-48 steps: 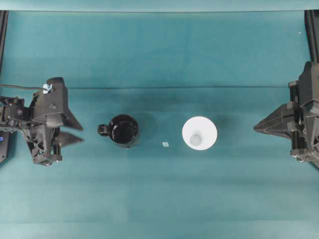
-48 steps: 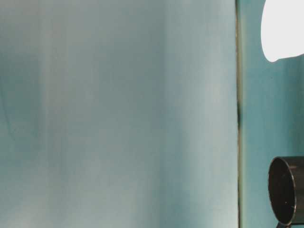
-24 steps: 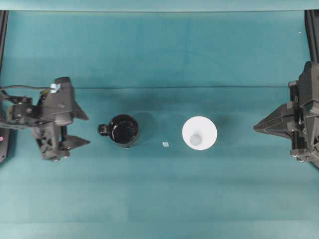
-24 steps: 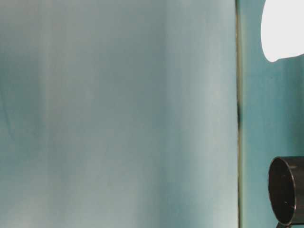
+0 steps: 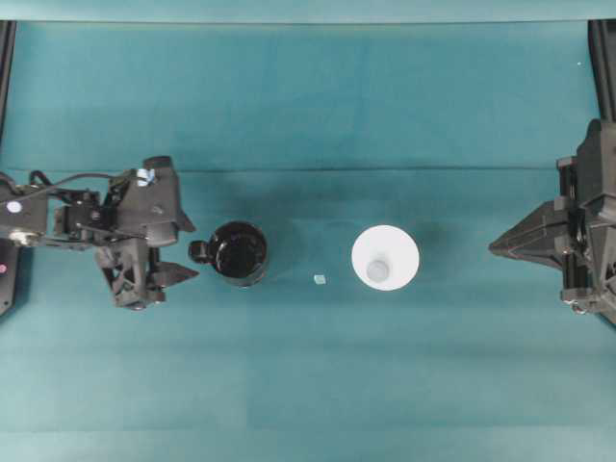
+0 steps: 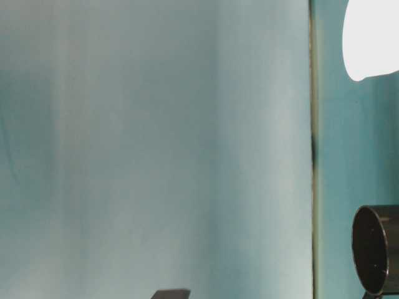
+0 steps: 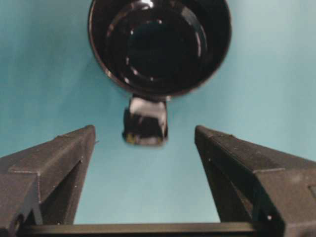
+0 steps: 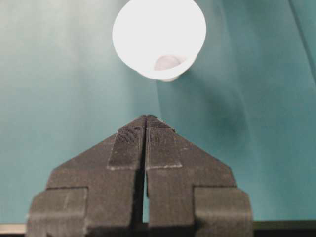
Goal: Put a paper cup into the cup holder on your left arm.
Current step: 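Close the left gripper on the black mug's handle, then slide the black mug rightward toward the white paper cup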
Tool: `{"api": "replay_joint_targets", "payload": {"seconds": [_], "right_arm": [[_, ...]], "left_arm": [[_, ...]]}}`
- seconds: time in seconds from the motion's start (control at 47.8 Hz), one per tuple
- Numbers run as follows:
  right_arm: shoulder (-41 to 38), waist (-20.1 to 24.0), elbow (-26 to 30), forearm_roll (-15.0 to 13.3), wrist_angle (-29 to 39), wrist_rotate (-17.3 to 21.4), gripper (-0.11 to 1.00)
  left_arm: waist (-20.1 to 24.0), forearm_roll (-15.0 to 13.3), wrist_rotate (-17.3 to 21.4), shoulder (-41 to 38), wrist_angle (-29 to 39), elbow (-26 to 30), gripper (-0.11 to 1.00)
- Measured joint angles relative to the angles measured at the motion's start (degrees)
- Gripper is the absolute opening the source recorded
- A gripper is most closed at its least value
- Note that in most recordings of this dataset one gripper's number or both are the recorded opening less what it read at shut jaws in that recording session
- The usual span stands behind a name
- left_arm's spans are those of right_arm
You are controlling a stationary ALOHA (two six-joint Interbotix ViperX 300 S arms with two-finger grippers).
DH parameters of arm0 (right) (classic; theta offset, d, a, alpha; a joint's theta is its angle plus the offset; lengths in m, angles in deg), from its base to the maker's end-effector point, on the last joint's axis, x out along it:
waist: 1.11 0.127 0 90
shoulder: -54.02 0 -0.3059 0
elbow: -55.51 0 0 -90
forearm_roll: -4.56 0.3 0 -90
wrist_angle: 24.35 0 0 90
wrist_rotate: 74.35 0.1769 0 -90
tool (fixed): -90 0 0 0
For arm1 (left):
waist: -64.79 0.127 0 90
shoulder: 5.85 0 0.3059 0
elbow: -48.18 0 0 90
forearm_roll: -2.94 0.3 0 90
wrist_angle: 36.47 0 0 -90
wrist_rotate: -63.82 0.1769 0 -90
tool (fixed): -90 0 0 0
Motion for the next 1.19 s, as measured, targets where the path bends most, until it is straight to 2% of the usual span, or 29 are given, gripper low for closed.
{"api": "replay_joint_targets", "payload": {"seconds": [0.335, 0.439, 0.544, 0.711, 0.753, 1.192], "right_arm": [[0.0, 0.09, -0.09, 0.0, 0.0, 0.0, -0.02], [0.0, 0.09, 0.0, -0.09, 0.0, 0.0, -0.02], [0.0, 0.0, 0.0, 0.0, 0.0, 0.0, -0.02], [0.0, 0.0, 0.0, 0.0, 0.0, 0.0, -0.02], [0.0, 0.0, 0.0, -0.09, 0.0, 0.0, -0.02], [0.0, 0.0, -0.09, 0.0, 0.18, 0.7, -0.02]], "left_arm": [[0.0, 0.0, -0.18, -1.41, -0.18, 0.7, 0.88], [0.0, 0.09, -0.53, -1.49, -0.18, 0.7, 0.84], [-0.09, 0.0, -0.53, -1.41, -0.18, 0.79, 0.73], [0.0, 0.09, -0.53, -1.23, -0.18, 0.79, 0.37], [-0.09, 0.0, -0.53, -1.23, -0.18, 0.7, 0.32], [-0.26, 0.0, 0.18, -0.7, -2.11, 1.49, 0.32]]}}
